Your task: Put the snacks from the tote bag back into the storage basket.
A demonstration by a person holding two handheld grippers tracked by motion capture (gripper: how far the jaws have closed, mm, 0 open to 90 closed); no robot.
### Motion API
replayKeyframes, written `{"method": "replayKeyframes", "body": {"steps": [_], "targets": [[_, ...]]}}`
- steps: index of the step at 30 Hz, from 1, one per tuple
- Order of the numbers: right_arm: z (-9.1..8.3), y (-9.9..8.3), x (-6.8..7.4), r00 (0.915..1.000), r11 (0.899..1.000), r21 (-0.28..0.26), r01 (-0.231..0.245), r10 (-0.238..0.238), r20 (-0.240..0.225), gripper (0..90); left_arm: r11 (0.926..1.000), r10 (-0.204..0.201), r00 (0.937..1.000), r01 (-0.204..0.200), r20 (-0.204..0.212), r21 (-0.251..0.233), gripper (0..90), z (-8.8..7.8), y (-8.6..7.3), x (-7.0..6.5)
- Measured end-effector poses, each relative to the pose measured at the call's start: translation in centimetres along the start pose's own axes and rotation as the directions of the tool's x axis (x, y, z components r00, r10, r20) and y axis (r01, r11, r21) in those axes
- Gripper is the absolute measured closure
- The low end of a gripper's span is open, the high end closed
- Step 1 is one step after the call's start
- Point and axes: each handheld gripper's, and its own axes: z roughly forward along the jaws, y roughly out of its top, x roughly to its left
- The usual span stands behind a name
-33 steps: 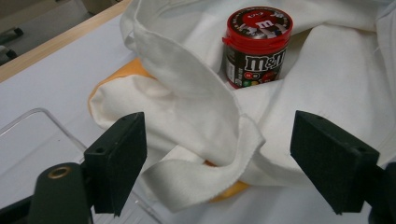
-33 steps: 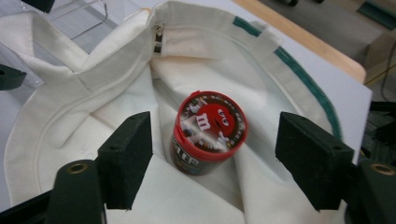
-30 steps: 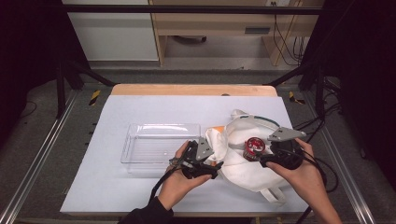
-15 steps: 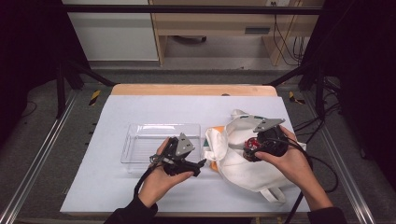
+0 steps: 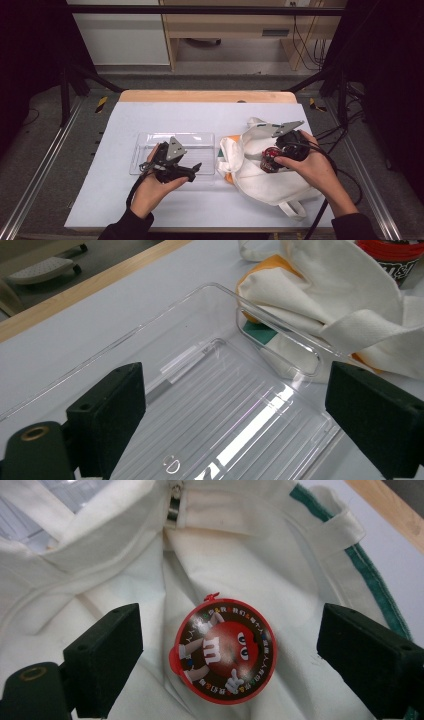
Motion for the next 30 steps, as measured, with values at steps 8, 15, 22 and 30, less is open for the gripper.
{"method": "replayKeyframes", "body": {"steps": [8, 15, 22, 30], "targets": [[1.0, 0.0, -0.3, 0.9992, 0.999, 0.049, 0.009, -0.007, -0.039, 11.2, 0.9996, -0.03, 0.9992, 0.03, -0.028, -0.004, 8.2, -0.8, -0.7, 1.4], [1.2, -0.1, -0.6, 0.9987, 0.998, 0.065, 0.007, -0.004, -0.051, 12.8, 0.9982, -0.057, 0.9971, 0.056, -0.051, -0.021, 8.2, -1.6, -0.8, 2.5], [1.9, -0.3, -1.3, 0.9972, 0.995, 0.098, 0.023, -0.016, -0.072, 14.6, 0.9976, -0.066, 0.9963, 0.065, -0.055, -0.023, 8.3, -1.7, -1.0, 2.9], [2.5, -0.7, -1.4, 0.9953, 0.991, 0.125, 0.037, -0.025, -0.093, 13.2, 0.9965, -0.081, 0.9946, 0.08, -0.064, -0.024, 8.4, -1.8, -1.2, 3.4]]}}
